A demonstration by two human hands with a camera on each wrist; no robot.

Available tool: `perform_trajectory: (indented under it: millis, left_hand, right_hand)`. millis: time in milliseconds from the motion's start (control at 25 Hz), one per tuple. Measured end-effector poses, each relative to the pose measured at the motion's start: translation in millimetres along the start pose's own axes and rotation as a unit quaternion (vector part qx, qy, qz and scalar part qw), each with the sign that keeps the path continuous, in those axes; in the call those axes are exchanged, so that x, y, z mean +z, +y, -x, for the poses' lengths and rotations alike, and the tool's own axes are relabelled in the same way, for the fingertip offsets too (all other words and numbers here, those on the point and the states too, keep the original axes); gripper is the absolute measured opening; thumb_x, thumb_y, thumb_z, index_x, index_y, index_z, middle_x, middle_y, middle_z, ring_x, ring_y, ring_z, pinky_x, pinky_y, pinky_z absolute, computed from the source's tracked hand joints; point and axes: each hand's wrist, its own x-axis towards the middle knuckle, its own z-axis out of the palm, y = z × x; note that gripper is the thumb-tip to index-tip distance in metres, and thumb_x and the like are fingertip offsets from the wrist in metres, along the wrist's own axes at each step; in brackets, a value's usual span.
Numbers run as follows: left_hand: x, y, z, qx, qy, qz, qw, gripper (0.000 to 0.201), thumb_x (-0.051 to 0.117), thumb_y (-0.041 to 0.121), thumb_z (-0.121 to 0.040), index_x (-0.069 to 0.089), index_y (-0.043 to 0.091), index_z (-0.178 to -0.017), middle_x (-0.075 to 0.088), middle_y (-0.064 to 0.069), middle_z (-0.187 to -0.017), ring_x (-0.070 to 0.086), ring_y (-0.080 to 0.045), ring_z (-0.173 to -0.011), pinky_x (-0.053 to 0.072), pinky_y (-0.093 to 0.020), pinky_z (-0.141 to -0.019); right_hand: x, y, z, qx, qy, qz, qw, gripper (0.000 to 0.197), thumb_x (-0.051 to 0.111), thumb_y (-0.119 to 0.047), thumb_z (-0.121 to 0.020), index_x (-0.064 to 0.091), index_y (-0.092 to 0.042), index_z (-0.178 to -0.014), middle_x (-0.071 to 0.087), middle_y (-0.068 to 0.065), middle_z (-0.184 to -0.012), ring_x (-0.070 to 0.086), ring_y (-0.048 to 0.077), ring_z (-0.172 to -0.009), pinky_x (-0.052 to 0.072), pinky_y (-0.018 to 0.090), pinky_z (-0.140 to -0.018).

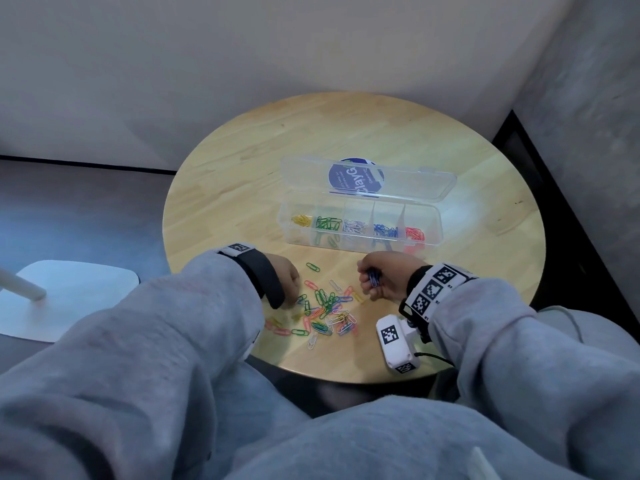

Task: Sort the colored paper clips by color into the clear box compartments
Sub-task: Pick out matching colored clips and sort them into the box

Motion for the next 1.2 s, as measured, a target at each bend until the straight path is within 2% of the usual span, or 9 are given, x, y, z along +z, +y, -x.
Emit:
perform_trajectory:
  millis: [120, 200, 320, 520, 640, 720, 920, 1080, 1200]
  left_hand:
    - [-4, -5, 7, 0.043, -0.012, 0.136, 0.990, 0.028, 0.061, 0.002, -0.081, 0.051, 0.016, -0.059, 0.049, 0.004, -0.051, 0.040, -0.013, -0.049, 0.034, -0.019, -0.050]
    - [-5, -7, 8, 0.058, -0.005, 0.205, 0.977, 0.027, 0.058, -0.004, -0.083, 0.050, 0.012, -0.063, 0.049, -0.004, -0.056, 0.038, -0.012, -0.046, 0.031, -0.020, -0.048]
    - [-2, -5, 10, 0.027, 0.037, 0.315, 0.948, 0.031, 0.045, -0.011, -0.087, 0.057, 0.015, -0.077, 0.051, -0.003, -0.052, 0.042, -0.008, -0.038, 0.032, -0.015, -0.040]
    - [-3, 2, 14, -0.025, 0.067, 0.382, 0.921, 0.035, 0.029, -0.005, -0.089, 0.054, 0.012, -0.070, 0.044, -0.005, -0.062, 0.044, -0.007, -0.028, 0.032, -0.010, -0.035]
    - [-6, 8, 16, -0.042, 0.068, 0.399, 0.913, 0.028, 0.035, 0.002, -0.091, 0.052, 0.012, -0.072, 0.045, -0.003, -0.063, 0.042, -0.007, -0.030, 0.030, -0.012, -0.035]
    - [-7, 12, 17, -0.044, 0.064, 0.390, 0.918, 0.022, 0.041, 0.008, -0.094, 0.050, 0.012, -0.075, 0.041, -0.001, -0.061, 0.035, -0.009, -0.039, 0.026, -0.014, -0.038]
    - [-6, 18, 16, -0.017, 0.082, 0.261, 0.962, 0.011, 0.045, 0.010, -0.094, 0.057, 0.009, -0.096, 0.039, -0.003, -0.062, 0.029, -0.015, -0.052, 0.022, -0.024, -0.050]
    - [-4, 22, 17, 0.032, 0.091, 0.145, 0.985, 0.005, 0.059, 0.018, -0.089, 0.061, 0.020, -0.085, 0.050, 0.008, -0.069, 0.039, -0.005, -0.059, 0.031, -0.020, -0.054]
    - [1, 31, 20, 0.065, 0.084, 0.077, 0.991, 0.006, 0.067, 0.021, -0.083, 0.061, 0.025, -0.084, 0.049, 0.013, -0.067, 0.043, -0.001, -0.062, 0.034, -0.018, -0.056]
  right_hand:
    - [2, 0, -2, -0.019, 0.001, 0.031, 0.999, 0.022, 0.045, -0.009, -0.094, 0.038, -0.014, -0.074, 0.035, 0.002, -0.061, 0.031, 0.013, -0.051, 0.025, 0.016, -0.035]
    - [2, 0, 0, -0.033, 0.005, 0.057, 0.998, 0.024, 0.047, -0.007, -0.094, 0.037, -0.013, -0.073, 0.036, 0.005, -0.060, 0.031, 0.015, -0.051, 0.025, 0.017, -0.037]
    - [2, 3, 4, -0.052, 0.008, 0.116, 0.992, 0.023, 0.050, -0.002, -0.091, 0.042, -0.012, -0.071, 0.040, 0.008, -0.059, 0.033, 0.016, -0.048, 0.027, 0.021, -0.042]
    - [9, 6, 15, -0.088, 0.032, 0.203, 0.975, 0.021, 0.055, 0.007, -0.081, 0.056, -0.011, -0.072, 0.054, 0.007, -0.059, 0.048, 0.012, -0.045, 0.038, 0.016, -0.042]
    - [12, 5, 17, -0.106, 0.062, 0.373, 0.920, 0.021, 0.063, -0.003, -0.076, 0.060, -0.022, -0.069, 0.054, -0.001, -0.064, 0.051, 0.012, -0.056, 0.040, 0.015, -0.048]
    - [15, 5, 18, -0.111, 0.077, 0.454, 0.881, 0.019, 0.064, -0.010, -0.075, 0.059, -0.026, -0.068, 0.049, -0.008, -0.063, 0.047, 0.010, -0.057, 0.035, 0.019, -0.049]
    - [24, 11, 15, -0.141, 0.088, 0.530, 0.832, 0.017, 0.063, -0.016, -0.076, 0.058, -0.032, -0.075, 0.043, -0.012, -0.063, 0.045, 0.007, -0.059, 0.031, 0.021, -0.048]
    - [29, 12, 14, -0.167, 0.086, 0.563, 0.805, 0.013, 0.059, -0.016, -0.080, 0.060, -0.029, -0.079, 0.053, -0.012, -0.081, 0.058, 0.016, -0.087, 0.043, 0.022, -0.066]
    - [27, 11, 14, -0.152, 0.094, 0.581, 0.794, 0.017, 0.055, -0.014, -0.082, 0.067, -0.020, -0.091, 0.058, -0.005, -0.088, 0.055, 0.016, -0.085, 0.042, 0.023, -0.068]
